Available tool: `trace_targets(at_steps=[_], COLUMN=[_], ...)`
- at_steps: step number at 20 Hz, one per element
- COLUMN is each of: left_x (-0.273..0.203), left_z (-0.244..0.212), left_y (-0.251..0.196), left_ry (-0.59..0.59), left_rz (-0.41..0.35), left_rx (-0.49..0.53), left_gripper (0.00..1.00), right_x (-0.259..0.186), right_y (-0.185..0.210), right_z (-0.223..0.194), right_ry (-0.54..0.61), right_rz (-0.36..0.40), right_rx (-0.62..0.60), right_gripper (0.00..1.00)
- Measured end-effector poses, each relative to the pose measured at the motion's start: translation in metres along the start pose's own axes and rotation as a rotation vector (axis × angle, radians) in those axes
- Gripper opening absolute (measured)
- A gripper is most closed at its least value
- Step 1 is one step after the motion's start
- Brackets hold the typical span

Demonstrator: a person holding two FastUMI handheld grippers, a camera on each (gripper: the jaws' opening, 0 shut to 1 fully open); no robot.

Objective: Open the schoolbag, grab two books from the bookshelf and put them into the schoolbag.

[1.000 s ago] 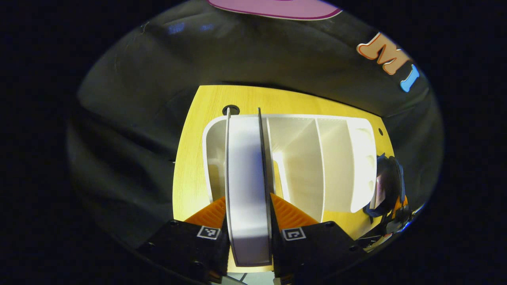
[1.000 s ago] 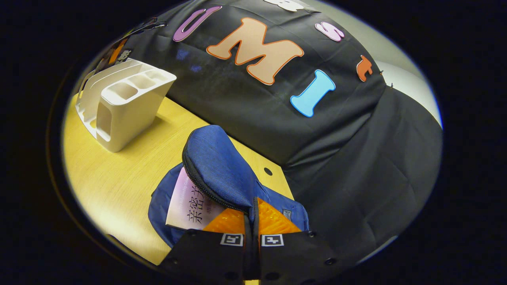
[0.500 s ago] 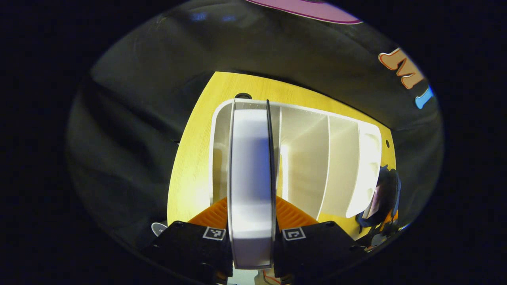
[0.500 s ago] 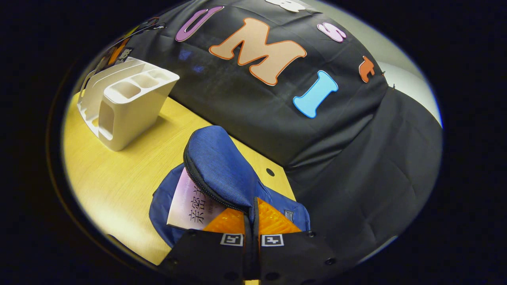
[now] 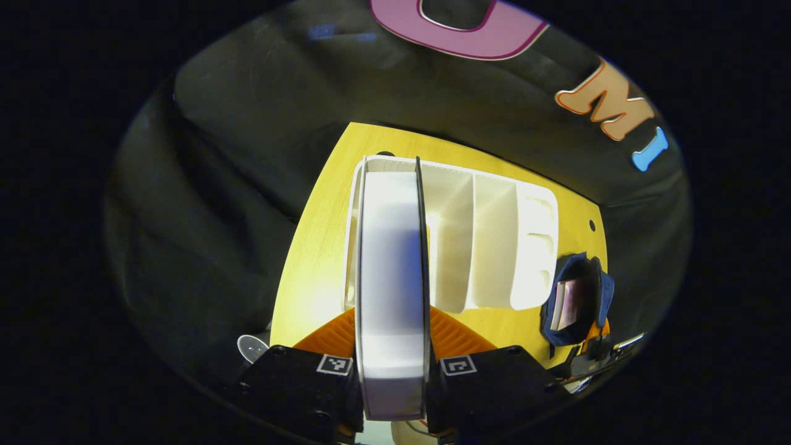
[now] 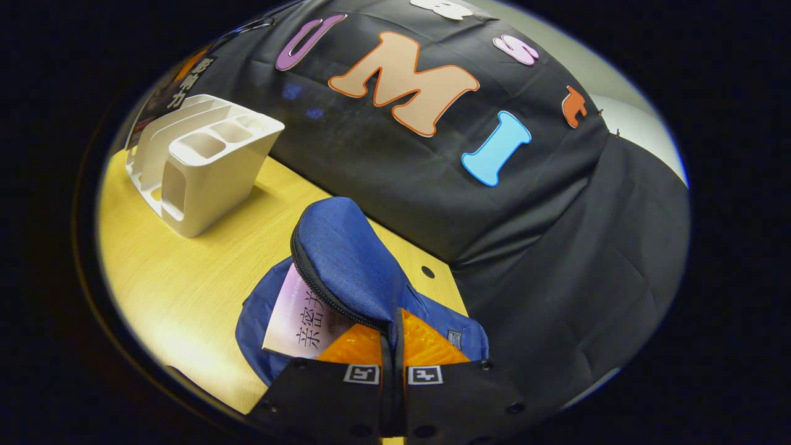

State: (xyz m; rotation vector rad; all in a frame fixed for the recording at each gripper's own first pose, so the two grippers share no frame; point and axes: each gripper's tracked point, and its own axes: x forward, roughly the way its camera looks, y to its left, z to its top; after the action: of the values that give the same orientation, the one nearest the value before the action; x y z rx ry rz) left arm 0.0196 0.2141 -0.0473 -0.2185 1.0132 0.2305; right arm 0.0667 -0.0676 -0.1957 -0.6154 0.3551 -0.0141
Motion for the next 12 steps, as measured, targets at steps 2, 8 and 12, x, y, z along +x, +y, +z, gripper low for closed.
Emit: trace_targets(at_steps=[2, 8, 12], left_x=[-0.023, -0.071, -0.091], left_z=[-0.012, -0.033, -0.049], left_y=[-0.005, -0.028, -0.058], left_ry=[-0.007, -0.057, -0.066], left_rz=[0.009, 0.012, -0.039], left_rx=[0.003, 0.019, 0.017], left_gripper=[0.36, 0.36, 0.36], right_x=[0.002, 0.003, 0.003], right_y=[0.002, -0.001, -0.002], right_z=[0.0, 0.003, 0.002], right_ry=[-0.016, -0.049, -0.062], right_rz=[0.018, 0.041, 0.051], right_rx=[-0.021, -0.03, -0.031], right_gripper=[0.03, 0.03, 0.03])
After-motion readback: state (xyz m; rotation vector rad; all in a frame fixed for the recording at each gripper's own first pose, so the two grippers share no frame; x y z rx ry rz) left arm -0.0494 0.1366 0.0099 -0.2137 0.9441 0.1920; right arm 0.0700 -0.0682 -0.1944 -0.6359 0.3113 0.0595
